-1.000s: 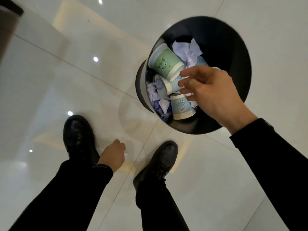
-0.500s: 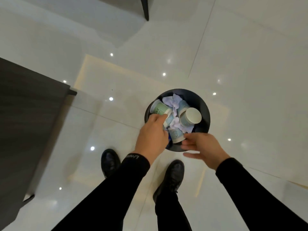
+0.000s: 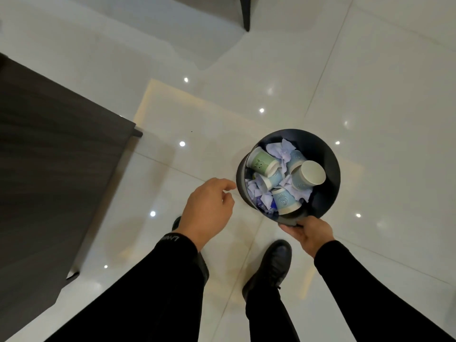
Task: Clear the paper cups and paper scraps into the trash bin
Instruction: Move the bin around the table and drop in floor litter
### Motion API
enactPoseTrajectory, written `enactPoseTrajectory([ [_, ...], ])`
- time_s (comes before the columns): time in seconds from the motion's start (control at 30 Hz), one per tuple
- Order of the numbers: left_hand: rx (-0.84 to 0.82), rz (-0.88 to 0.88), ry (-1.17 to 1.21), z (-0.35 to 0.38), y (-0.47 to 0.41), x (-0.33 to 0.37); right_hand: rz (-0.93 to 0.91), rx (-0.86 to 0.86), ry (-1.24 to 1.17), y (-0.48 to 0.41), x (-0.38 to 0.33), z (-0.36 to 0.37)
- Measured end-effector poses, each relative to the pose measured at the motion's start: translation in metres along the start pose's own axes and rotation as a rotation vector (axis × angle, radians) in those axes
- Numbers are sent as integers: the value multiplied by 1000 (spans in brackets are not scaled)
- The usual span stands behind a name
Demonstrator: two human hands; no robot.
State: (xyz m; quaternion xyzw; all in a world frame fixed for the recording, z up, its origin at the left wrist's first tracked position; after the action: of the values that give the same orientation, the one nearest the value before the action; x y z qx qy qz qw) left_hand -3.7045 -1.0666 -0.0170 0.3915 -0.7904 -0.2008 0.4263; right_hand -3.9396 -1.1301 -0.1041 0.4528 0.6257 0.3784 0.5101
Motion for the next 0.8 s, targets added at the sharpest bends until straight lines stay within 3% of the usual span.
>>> enactPoseTrajectory([
  [0.33,108,9,114,-147,17,59,-174,-26,96,141,-88,62],
  [0.6,230,53,247,-287,33,101,-299,-139,210,257,-169,176],
  [0.8,327,34,352,-372,10,108,-387,-232,400,297,-244,263],
])
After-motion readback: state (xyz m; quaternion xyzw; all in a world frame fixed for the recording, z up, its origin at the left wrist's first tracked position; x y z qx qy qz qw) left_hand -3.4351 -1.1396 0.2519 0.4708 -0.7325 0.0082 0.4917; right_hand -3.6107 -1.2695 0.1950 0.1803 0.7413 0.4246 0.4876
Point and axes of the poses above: each hand's wrist, its own y-axis away from the middle knuckle, its own z-axis out of the palm, x = y × z, the point moved 4 cm from there along -y, towards the middle knuckle, and after that the axes turned 6 degrees about -z, right-handed, at the moved point
